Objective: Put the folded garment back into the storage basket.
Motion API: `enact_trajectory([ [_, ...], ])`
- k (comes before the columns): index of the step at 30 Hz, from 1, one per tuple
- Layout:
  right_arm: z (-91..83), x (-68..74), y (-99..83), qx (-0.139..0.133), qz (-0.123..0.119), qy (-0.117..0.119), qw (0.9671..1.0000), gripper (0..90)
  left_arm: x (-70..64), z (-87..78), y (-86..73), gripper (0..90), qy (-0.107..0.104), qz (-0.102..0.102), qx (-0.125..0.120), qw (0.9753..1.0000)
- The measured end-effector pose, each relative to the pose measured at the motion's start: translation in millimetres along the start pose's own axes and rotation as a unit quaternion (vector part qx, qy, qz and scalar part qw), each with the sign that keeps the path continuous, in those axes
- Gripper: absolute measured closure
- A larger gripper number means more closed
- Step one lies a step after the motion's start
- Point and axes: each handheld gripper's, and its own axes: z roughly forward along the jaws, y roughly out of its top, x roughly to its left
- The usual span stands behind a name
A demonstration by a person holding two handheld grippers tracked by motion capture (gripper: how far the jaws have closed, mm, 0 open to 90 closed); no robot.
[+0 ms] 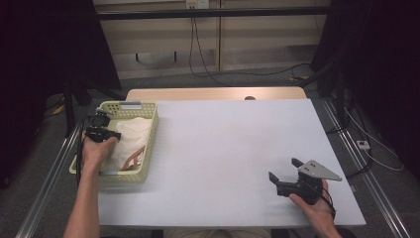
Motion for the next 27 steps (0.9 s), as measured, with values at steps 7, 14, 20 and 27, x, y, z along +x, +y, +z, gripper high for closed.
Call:
enact_trajectory([
  [7,-0.5,-0.5,-0.3,0.0,0.0,-0.002,1.0,5.4,0.6,3.5,0.2,84.3,0.007,-0.002,0.011,0.9999],
  [14,-0.5,-0.5,-0.2,0.0,-0.001,-0.001,1.0,5.4,6.4,10.2,-1.6,83.9,0.015,-0.019,0.035,0.9991],
  [20,-0.9,-0.8,-0.3,0.0,-0.001,0.0,1.0,5.5,8.0,14.0,-1.4,83.9,0.017,-0.023,0.04,0.9988],
  [27,-1.5,-0.7,-0.5,0.0,0.001,-0.001,1.0,5.4,11.0,17.2,-2.0,82.5,0.029,-0.024,0.038,0.9986],
])
